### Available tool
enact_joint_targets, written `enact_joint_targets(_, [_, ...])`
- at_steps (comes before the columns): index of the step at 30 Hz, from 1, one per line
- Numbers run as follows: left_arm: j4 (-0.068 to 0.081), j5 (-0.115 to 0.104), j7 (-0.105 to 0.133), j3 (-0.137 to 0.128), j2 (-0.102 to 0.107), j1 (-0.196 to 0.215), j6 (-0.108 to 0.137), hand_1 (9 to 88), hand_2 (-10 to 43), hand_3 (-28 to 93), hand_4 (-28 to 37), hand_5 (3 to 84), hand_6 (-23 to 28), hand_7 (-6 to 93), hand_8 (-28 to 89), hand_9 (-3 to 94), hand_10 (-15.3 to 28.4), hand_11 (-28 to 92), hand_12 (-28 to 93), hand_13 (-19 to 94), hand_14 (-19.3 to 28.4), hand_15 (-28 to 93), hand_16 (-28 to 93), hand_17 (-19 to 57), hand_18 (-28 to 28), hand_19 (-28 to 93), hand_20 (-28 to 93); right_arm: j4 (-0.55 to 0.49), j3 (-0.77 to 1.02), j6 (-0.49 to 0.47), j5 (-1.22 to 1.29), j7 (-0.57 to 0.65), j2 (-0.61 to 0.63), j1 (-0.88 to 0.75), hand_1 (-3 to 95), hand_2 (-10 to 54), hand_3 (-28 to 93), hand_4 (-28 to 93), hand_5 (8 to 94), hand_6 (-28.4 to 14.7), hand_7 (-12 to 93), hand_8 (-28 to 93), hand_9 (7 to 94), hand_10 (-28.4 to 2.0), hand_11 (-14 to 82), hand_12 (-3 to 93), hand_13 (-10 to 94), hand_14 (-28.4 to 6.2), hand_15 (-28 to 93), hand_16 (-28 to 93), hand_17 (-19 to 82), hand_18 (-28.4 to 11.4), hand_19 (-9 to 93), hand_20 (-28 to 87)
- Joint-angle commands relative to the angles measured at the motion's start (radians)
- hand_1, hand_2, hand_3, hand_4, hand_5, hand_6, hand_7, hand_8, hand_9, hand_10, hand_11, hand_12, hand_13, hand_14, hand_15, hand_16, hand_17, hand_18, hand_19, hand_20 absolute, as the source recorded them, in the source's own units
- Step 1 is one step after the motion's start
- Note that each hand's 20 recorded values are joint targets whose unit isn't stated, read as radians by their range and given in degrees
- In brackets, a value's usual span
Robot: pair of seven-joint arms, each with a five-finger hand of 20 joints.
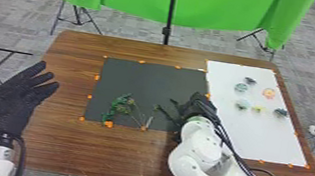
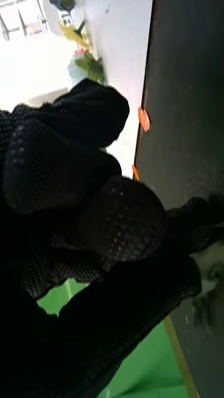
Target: Arrange flowers
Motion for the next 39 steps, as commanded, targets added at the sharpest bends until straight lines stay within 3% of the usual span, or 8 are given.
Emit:
enact_joint_targets(1, [0.000, 0.009, -0.016, 0.002, -0.011, 0.003, 0.001, 25.5, 5.7, 80, -22.0, 40.8, 10.7, 12.4, -9, 34.0, 19.7, 26, 12, 26, 27.7, 55, -8, -7.2, 28.4, 52, 21, -0.001, -0.003, -0.048, 0.017, 0.002, -0.014, -0.044, 43.3, -5.5, 82, -24, 93.7, -3.2, 24, 5, 93.7, -11.6, 55.6, 20.7, 89, -9.7, 80, 19, 55, -27.9, 93, 69])
enact_joint_targets(4, [0.000, 0.015, -0.030, -0.004, -0.021, 0.001, -0.002, 25.6, 5.9, 80, -22.0, 40.8, 10.7, 12.5, -9, 34.0, 19.7, 26, 12, 26, 27.7, 56, -8, -7.1, 28.4, 52, 21, -0.009, 0.008, -0.067, 0.032, -0.003, -0.015, -0.052, 42.6, -4.4, 82, -24, 93.7, -3.1, 24, 4, 93.7, -11.6, 55.6, 20.5, 89, -10.1, 80, 19, 55, -28.0, 93, 69])
enact_joint_targets(11, [-0.002, 0.003, -0.014, 0.000, -0.003, 0.006, 0.010, 25.7, 6.0, 80, -21.9, 40.9, 10.8, 12.6, -9, 34.0, 19.6, 26, 12, 26, 27.7, 55, -9, -7.2, 28.4, 52, 21, -0.029, 0.027, -0.122, 0.048, 0.000, -0.023, -0.068, 37.8, 1.0, 81, -23, 93.7, -1.2, 28, -12, 93.7, -12.2, 55.8, 18.6, 89, -11.2, 80, 19, 55, -28.4, 93, 69])
enact_joint_targets(17, [-0.001, 0.006, -0.022, -0.003, -0.009, 0.006, 0.002, 25.8, 6.0, 80, -21.9, 40.9, 10.8, 12.6, -9, 34.0, 19.7, 26, 12, 26, 27.7, 56, -9, -7.2, 28.4, 53, 21, -0.048, 0.013, -0.092, -0.016, 0.013, 0.021, -0.054, 33.7, 4.1, 79, -22, 93.7, -1.3, 29, -15, 93.7, -12.7, 54.4, 18.3, 89, -11.4, 79, 19, 54, -28.4, 93, 68])
enact_joint_targets(24, [-0.005, -0.001, -0.015, -0.007, -0.008, 0.022, 0.011, 25.7, 6.0, 80, -21.9, 40.9, 10.8, 12.6, -9, 34.0, 19.7, 26, 12, 26, 27.7, 56, -9, -7.2, 28.4, 53, 20, -0.114, 0.070, 0.011, -0.069, 0.011, 0.131, -0.054, 31.0, 4.5, 78, -22, 93.7, -1.5, 32, -15, 93.7, -12.8, 56.5, 17.6, 89, -11.6, 80, 19, 55, -28.4, 93, 69])
enact_joint_targets(28, [0.004, 0.000, -0.024, -0.007, -0.011, 0.010, 0.004, 25.5, 6.0, 80, -22.1, 41.0, 10.8, 12.5, -9, 33.9, 19.8, 26, 12, 26, 27.8, 56, -9, -7.2, 28.4, 53, 20, -0.130, 0.106, 0.091, -0.076, 0.002, 0.190, -0.044, 30.2, 4.3, 78, -22, 93.7, -2.1, 25, -14, 93.6, -13.2, 52.6, 19.8, 87, -11.8, 80, 19, 53, -28.4, 93, 69])
enact_joint_targets(32, [0.028, -0.018, -0.026, 0.000, -0.014, -0.013, 0.011, 24.9, 6.4, 79, -22.8, 41.0, 10.8, 12.5, -9, 33.8, 19.6, 26, 12, 26, 27.8, 55, -9, -7.2, 28.4, 53, 20, -0.110, 0.116, 0.136, -0.076, -0.013, 0.247, -0.022, 30.2, 2.4, 78, -21, 81.4, -4.8, 14, -11, 84.9, -16.6, 43.6, 18.0, 78, -13.4, 75, 16, 42, -28.4, 93, 54])
enact_joint_targets(39, [0.029, -0.011, -0.024, 0.005, -0.025, -0.009, 0.002, 24.1, 6.7, 79, -24.6, 40.9, 10.8, 12.3, -9, 33.8, 19.6, 26, 12, 26, 27.7, 55, -9, -7.2, 28.4, 53, 21, -0.048, 0.094, 0.124, -0.098, 0.008, 0.305, 0.009, 32.0, 0.0, 81, -23, 67.6, -6.4, 15, -11, 74.3, -18.6, 41.4, 16.1, 71, -14.6, 74, 13, 35, -28.3, 93, 42])
